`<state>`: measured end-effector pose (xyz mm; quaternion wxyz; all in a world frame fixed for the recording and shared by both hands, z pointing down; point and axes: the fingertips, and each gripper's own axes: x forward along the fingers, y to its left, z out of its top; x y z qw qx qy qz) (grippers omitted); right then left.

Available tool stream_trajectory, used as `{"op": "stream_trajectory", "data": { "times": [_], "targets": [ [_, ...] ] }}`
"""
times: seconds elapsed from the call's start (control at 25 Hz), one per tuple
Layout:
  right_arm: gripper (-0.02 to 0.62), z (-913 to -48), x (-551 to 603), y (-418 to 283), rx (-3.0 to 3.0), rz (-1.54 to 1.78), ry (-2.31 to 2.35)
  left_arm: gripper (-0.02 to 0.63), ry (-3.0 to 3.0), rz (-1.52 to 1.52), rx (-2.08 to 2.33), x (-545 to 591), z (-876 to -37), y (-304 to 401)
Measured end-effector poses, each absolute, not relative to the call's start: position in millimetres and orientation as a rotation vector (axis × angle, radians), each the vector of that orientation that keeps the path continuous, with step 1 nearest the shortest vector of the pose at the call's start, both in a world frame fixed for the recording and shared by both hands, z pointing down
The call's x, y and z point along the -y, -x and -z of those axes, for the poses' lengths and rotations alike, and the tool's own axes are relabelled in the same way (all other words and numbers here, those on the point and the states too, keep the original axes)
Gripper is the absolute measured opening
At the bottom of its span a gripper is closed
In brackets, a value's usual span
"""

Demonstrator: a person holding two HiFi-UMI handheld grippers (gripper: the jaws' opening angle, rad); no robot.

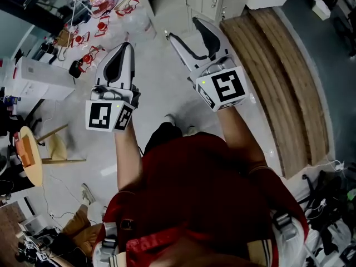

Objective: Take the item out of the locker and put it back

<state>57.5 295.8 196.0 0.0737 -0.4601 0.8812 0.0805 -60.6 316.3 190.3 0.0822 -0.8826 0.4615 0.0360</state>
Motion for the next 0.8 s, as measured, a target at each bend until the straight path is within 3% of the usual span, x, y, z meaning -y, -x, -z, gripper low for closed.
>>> {"op": "stream_trajectory", "data": {
  "times": [0.8],
  "targets": [
    [0.232,-209.4,-124.9,-35.8,-2.629,-0.26,1.52,0.006,2.656,-0.152,-1.342,-143.6,-205.6,91.8]
  ]
}}
